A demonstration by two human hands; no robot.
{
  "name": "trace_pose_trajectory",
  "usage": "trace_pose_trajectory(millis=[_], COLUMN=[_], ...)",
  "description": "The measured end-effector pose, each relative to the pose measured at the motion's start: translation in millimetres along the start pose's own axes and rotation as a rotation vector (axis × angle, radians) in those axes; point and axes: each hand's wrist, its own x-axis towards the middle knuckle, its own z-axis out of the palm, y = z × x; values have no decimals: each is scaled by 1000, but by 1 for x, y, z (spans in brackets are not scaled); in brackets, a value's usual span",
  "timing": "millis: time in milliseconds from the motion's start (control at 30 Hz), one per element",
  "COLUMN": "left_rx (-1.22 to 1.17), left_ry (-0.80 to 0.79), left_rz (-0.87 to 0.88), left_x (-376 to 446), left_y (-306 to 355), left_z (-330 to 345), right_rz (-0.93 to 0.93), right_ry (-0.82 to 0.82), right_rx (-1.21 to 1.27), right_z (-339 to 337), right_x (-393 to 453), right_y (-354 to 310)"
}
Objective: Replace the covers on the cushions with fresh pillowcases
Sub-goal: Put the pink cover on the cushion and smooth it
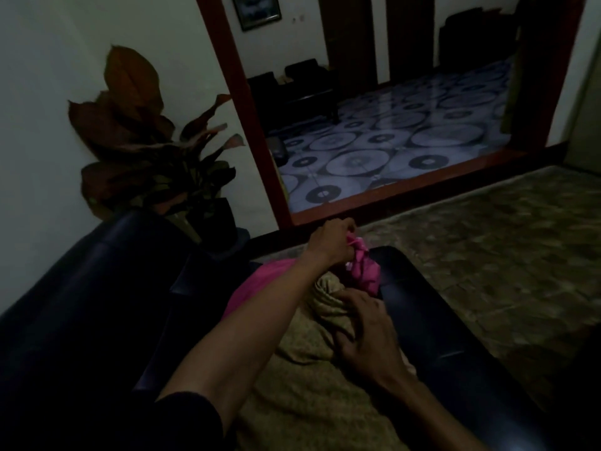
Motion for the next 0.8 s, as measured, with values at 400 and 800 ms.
trace_pose_trajectory(millis=[400,800], left_rx=[75,325], left_ry=[-69,106], left_rz=[281,324], left_x=[-27,-42], left_y=[0,-15], left_z=[-7,6], right_rz=[237,617], right_ry=[-296,-259], right_rx=[-293,-221], right_z=[0,-7], right_x=[40,40], right_y=[-2,10])
